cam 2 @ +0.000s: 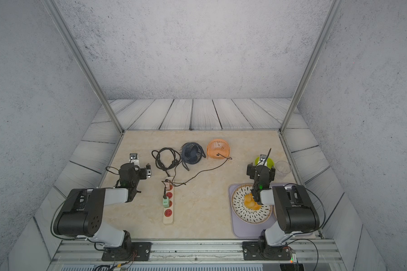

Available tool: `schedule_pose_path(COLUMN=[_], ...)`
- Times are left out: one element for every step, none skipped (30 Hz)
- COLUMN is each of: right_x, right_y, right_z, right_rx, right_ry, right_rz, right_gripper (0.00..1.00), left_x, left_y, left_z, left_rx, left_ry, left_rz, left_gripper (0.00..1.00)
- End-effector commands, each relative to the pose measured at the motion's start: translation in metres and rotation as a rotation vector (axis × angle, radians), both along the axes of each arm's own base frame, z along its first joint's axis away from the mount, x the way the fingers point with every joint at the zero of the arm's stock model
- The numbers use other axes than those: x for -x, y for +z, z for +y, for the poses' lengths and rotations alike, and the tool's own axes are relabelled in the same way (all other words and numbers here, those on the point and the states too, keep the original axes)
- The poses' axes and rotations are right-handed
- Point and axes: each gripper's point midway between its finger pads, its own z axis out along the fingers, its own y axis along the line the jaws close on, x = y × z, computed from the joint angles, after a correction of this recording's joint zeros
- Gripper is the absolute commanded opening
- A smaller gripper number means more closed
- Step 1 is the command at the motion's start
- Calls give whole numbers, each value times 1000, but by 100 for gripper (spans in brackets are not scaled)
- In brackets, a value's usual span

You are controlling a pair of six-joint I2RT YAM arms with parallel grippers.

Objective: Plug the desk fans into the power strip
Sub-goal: Reset both arms

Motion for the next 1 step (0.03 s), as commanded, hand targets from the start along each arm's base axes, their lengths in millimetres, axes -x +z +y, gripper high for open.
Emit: schedule_pose_path(right_x=[-2], right_y=[2], right_z=[-2], right_rx=[-5], right_ry=[-10], right_rz=[-12], right_gripper=[99], left_x=[-3], left_y=[7], left_z=[2], left_rx=[9], left_ry=[6], left_rz=[-19], left_gripper=[100])
